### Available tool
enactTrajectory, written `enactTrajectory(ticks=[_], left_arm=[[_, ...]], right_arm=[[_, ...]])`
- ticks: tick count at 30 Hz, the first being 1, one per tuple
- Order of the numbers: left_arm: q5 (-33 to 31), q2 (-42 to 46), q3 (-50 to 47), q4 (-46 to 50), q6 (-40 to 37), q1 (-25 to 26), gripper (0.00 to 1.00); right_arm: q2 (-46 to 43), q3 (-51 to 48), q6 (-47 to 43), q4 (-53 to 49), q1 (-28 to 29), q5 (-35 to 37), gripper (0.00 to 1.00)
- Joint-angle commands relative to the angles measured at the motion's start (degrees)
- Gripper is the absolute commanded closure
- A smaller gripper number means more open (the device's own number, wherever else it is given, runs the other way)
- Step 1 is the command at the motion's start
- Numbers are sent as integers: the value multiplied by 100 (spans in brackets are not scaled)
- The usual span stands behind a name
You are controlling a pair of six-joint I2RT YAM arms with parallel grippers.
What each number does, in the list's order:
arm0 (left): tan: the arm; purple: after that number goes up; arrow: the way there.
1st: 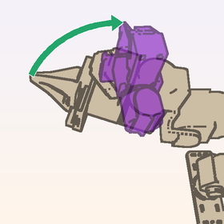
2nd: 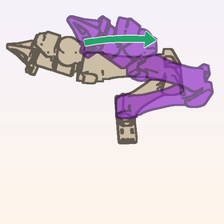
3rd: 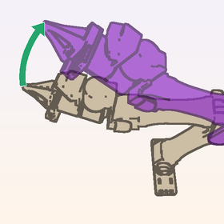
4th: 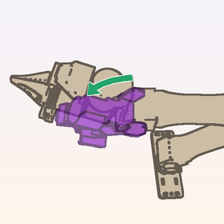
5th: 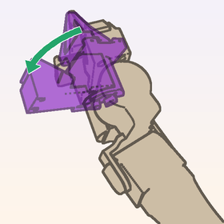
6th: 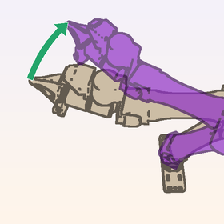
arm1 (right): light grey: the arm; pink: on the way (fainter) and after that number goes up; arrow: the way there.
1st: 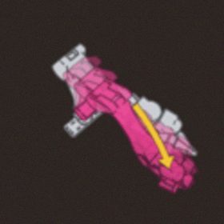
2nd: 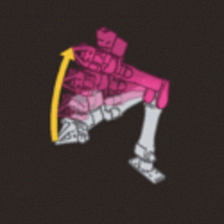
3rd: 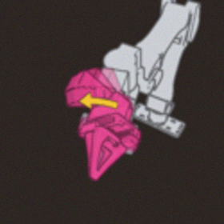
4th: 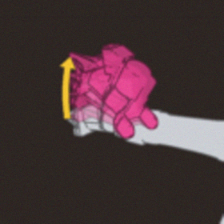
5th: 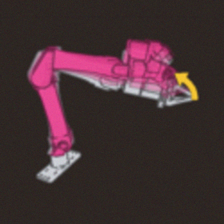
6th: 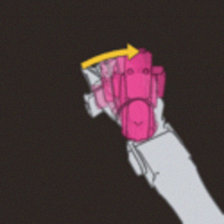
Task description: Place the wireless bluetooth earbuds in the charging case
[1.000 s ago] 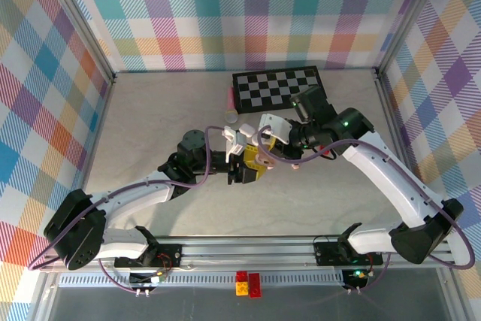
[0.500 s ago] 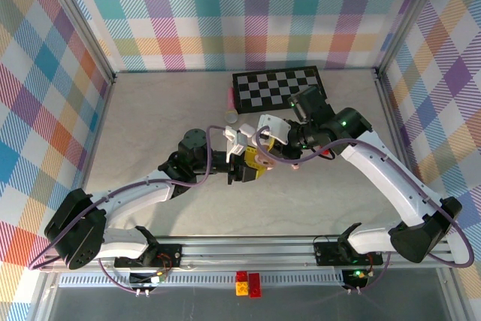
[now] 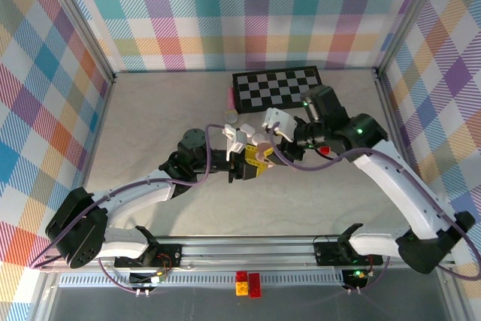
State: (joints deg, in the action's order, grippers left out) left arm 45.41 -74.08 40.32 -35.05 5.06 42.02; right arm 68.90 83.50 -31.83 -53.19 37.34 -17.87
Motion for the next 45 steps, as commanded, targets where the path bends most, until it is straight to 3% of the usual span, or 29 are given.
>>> enactTrajectory(ticks=[1,4,8,14,20,23,27,31,45], left_arm=[[-40,22,-57,-514,153,-122,66],[-179,110,-144,-598,153,-180,66],[-395,229,-266,-695,161,-253,66],[-580,332,-366,-860,232,-335,66],[-630,368,-371,-899,252,-344,66],[-630,350,-349,-876,211,-352,66],[-665,333,-373,-931,232,-348,66],[-691,368,-410,-959,242,-353,66],[-621,306,-358,-879,215,-352,65]], right_arm=[[-503,-265,534,531,-274,-789,35],[-994,-737,1198,1136,-720,-1258,33],[-1616,-1767,2790,2463,-1561,-1629,33],[-1962,-3587,5666,4082,-2401,-422,34],[-1183,-4249,6847,3513,-2491,655,37],[-590,-4583,7739,3865,-2489,486,40],[51,-5258,8945,5144,-2469,53,44],[368,-5484,9324,5484,-2451,182,47],[1286,-5362,9394,5918,-2452,49,57]])
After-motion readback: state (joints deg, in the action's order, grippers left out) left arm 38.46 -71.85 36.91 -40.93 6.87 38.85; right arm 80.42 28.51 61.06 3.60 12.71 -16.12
